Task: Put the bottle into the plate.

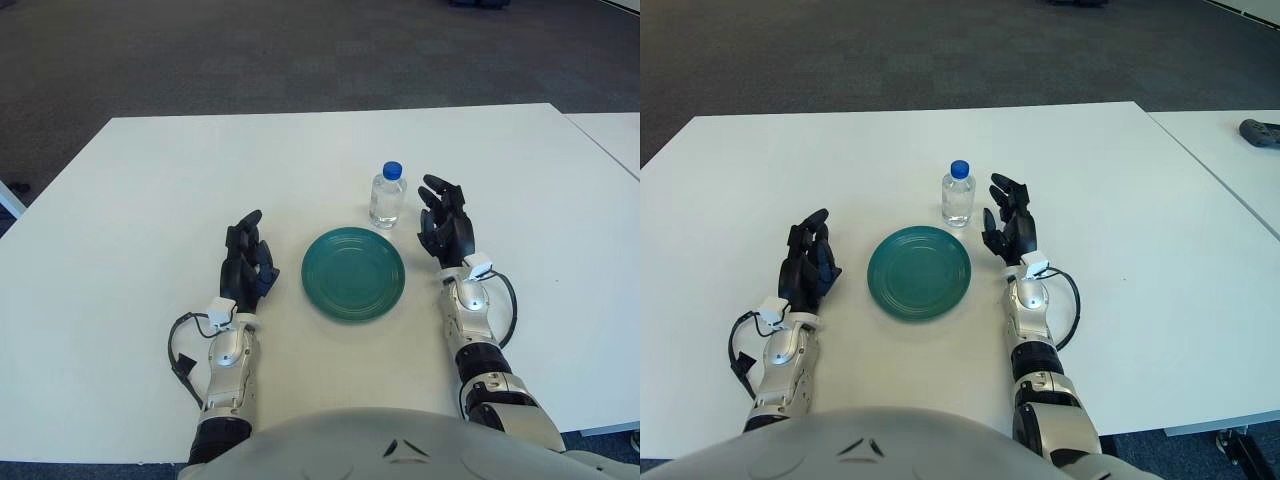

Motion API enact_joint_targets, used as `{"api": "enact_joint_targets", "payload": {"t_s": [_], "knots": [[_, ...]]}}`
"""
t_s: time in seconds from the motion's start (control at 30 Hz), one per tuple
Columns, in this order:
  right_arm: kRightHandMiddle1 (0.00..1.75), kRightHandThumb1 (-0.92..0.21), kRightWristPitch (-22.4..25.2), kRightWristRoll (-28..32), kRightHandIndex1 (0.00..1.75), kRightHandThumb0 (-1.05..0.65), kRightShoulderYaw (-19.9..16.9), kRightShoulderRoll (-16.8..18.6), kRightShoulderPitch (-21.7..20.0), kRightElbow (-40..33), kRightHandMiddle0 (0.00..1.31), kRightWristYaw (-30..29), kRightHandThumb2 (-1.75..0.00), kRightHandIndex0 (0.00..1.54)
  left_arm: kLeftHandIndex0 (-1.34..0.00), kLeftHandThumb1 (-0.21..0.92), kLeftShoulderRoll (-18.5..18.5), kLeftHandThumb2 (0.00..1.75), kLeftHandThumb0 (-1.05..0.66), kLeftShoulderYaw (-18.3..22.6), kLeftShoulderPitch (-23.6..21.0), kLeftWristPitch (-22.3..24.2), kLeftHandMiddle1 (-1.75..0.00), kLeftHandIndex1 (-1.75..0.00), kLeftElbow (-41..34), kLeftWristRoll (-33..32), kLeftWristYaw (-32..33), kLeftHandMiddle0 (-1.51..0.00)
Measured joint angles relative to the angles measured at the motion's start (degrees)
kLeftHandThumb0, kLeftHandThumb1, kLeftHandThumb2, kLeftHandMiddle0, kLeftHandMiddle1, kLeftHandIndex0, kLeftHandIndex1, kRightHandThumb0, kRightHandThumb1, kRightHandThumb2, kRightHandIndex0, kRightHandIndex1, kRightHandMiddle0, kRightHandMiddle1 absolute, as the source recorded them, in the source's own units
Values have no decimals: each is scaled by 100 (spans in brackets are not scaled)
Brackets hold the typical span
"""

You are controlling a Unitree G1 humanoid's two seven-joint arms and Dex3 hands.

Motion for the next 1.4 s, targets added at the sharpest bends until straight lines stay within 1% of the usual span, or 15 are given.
{"api": "enact_joint_targets", "payload": {"t_s": [0.13,0.43,0.63,0.7,0.73,0.87,0.97,1.07,1.23,1.4], "knots": [[88,-92,-9,0,50,-62,0,-8,-11,19,0,-2,-54,48,-8,92,0,78,-78,0,-1,1,0,-91,0,0,0,-53],[88,-92,-9,0,51,-57,1,-24,-28,51,0,-3,-52,50,-9,92,0,77,-78,-2,-1,2,-1,-92,-2,-1,-1,-54],[87,-92,-9,0,50,-58,1,-31,-39,69,0,-1,-52,49,-9,92,-1,78,-78,-11,2,12,-1,-92,-8,-4,-2,-55],[85,-92,-10,-2,50,-58,11,-35,-39,71,0,-4,-51,48,-10,92,-1,78,-78,-19,2,14,-1,-92,-9,-10,-8,-55],[82,-92,-11,-9,48,-58,24,-40,-40,74,0,-11,-51,45,-10,92,-2,78,-78,-24,1,14,-1,-92,-8,-12,-11,-55],[77,-92,-60,-249,44,-59,88,-64,-56,131,0,-202,-49,39,-11,92,-3,76,-78,-36,-1,14,-1,-92,-6,-14,-19,-55],[69,-92,-63,-423,41,-62,161,-88,-85,171,0,-428,-46,34,-12,92,-6,76,-78,-35,0,13,-1,-93,-6,-21,-22,-55],[59,-92,-52,-669,40,-70,274,-133,-130,196,0,-727,-45,30,-12,92,-9,78,-79,-45,8,13,-1,-92,-8,-39,-33,-55],[53,-92,70,-1279,40,-78,577,-339,-254,281,0,-1176,-46,28,-11,92,-11,80,-81,-99,18,16,0,-92,-15,-124,-97,-53],[53,-92,313,-1818,40,-85,872,-574,-427,462,0,-1517,-50,27,-10,92,-13,81,-80,-153,18,2,0,-92,-1,-155,-175,-51]]}}
